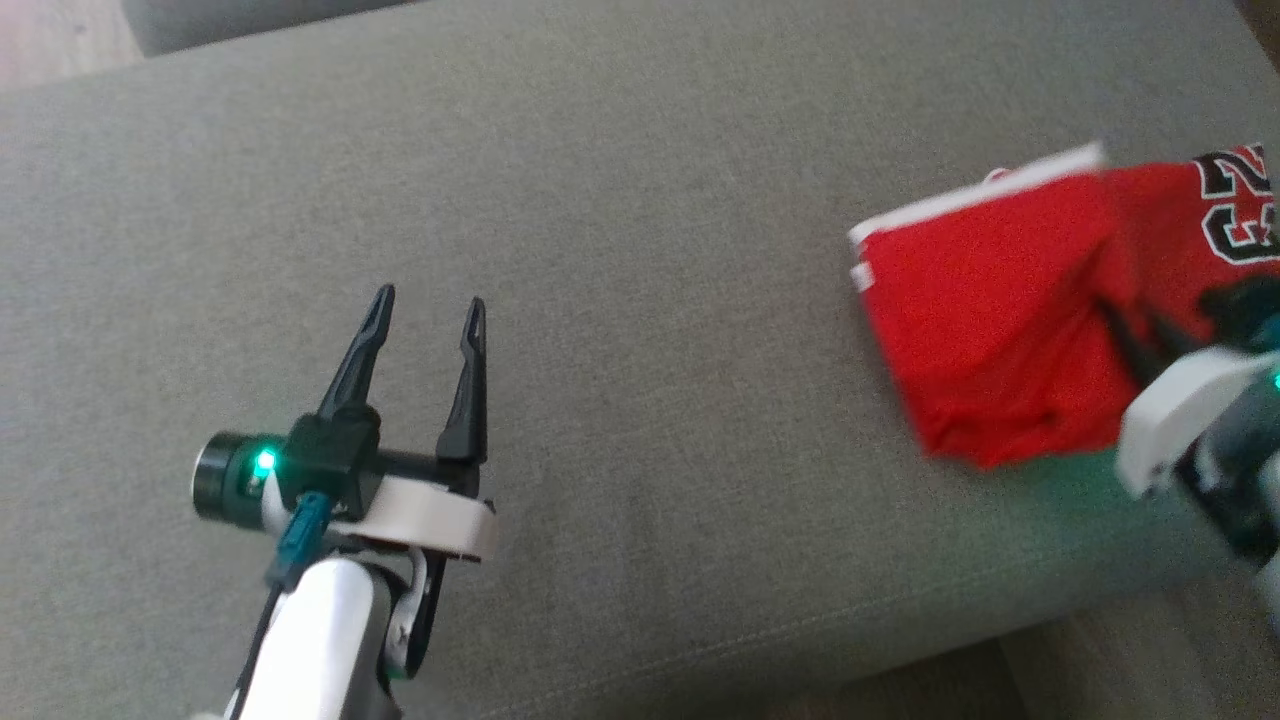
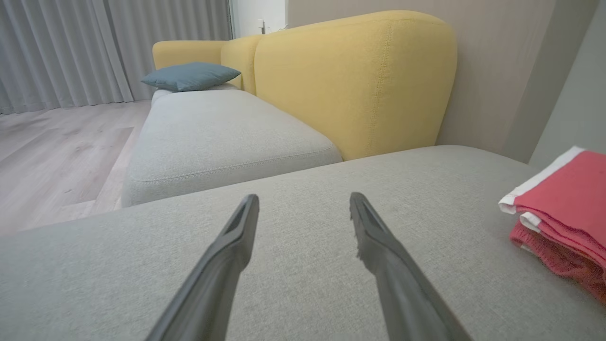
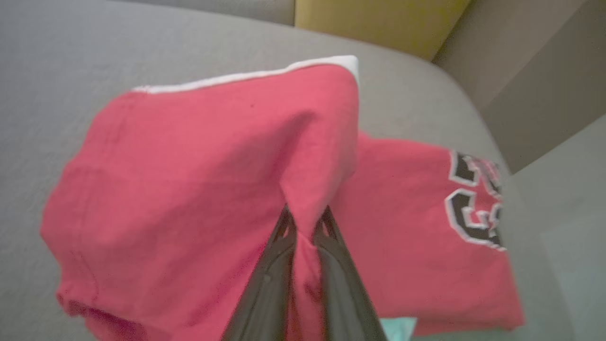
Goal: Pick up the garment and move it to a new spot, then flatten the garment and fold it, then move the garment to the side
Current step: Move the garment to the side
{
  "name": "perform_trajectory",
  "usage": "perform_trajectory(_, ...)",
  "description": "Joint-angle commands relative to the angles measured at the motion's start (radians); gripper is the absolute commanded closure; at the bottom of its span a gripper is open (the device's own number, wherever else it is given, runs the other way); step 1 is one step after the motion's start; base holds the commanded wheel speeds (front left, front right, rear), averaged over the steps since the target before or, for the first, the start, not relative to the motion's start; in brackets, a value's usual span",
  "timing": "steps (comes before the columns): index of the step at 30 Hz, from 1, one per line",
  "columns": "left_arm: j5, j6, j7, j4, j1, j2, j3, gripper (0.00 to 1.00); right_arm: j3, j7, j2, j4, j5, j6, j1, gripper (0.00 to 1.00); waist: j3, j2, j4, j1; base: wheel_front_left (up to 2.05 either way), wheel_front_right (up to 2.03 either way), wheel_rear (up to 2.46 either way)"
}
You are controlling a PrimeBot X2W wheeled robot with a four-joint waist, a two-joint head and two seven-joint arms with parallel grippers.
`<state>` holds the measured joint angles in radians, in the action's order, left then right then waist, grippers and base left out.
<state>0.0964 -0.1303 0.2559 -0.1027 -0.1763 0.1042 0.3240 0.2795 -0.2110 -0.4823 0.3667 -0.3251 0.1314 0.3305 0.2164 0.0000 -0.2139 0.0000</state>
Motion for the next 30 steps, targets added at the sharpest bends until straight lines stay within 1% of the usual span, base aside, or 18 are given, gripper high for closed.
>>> perform_trajectory(1,-0.01,0.002,0.006,0.026,-0.052,0.015,-0.025,0.0,-0.014,0.024,-0.041,-0.02,0.0,-0.001,0.051,1.0,0.025,0.0,-0.016,0.0,0.0,0.0,0.0)
perform_trajectory(4,-0.015,0.004,0.006,0.023,-0.069,0.015,-0.017,0.0,-0.044,0.064,-0.072,0.019,0.001,-0.001,0.1,1.0,0.047,0.0,-0.022,0.0,0.0,0.0,0.0)
perform_trajectory(8,-0.02,0.008,0.006,0.022,-0.095,0.012,-0.006,0.0,-0.104,0.079,-0.107,0.098,0.017,-0.001,0.141,1.0,0.08,0.0,-0.019,0.0,0.0,0.0,0.0)
perform_trajectory(17,-0.039,0.031,0.006,0.025,-0.17,0.007,0.032,0.0,-0.231,0.123,-0.104,0.246,0.079,-0.001,0.221,1.0,0.165,0.0,-0.014,0.0,0.0,0.0,0.0)
perform_trajectory(22,-0.048,0.043,0.006,0.017,-0.22,0.002,0.053,0.0,-0.273,0.149,-0.097,0.328,0.125,-0.001,0.27,1.0,0.207,0.0,-0.005,0.0,0.0,0.0,0.0)
perform_trajectory(23,-0.049,0.044,0.006,0.015,-0.228,0.001,0.056,0.0,-0.278,0.157,-0.096,0.344,0.135,-0.001,0.281,0.9,0.211,0.0,-0.004,0.0,0.0,0.0,0.0)
perform_trajectory(24,-0.05,0.045,0.006,0.012,-0.234,0.0,0.059,0.0,-0.283,0.167,-0.094,0.358,0.141,-0.001,0.29,0.73,0.216,0.0,-0.002,0.0,0.0,0.0,0.0)
perform_trajectory(25,-0.051,0.046,0.006,0.01,-0.24,-0.002,0.061,0.0,-0.286,0.179,-0.094,0.373,0.148,-0.001,0.298,0.69,0.219,0.0,0.001,0.0,0.0,0.0,0.0)
perform_trajectory(26,-0.05,0.047,0.006,0.008,-0.245,-0.003,0.064,0.0,-0.286,0.201,-0.094,0.382,0.155,-0.001,0.305,0.59,0.222,0.0,0.004,0.0,0.0,0.0,0.0)
perform_trajectory(27,-0.049,0.048,0.006,0.007,-0.249,-0.004,0.065,0.0,-0.285,0.223,-0.095,0.391,0.163,-0.001,0.31,0.35,0.223,0.0,0.007,0.0,0.0,0.0,0.0)
perform_trajectory(28,-0.047,0.048,0.006,0.006,-0.252,-0.005,0.066,0.0,-0.287,0.234,-0.093,0.404,0.169,-0.001,0.314,0.0,0.223,0.0,0.009,0.0,0.0,0.0,0.0)
perform_trajectory(30,-0.043,0.047,0.006,0.005,-0.252,-0.008,0.066,0.0,-0.298,0.266,-0.089,0.423,0.183,-0.001,0.317,0.0,0.217,0.0,0.016,0.0,0.0,0.0,0.0)
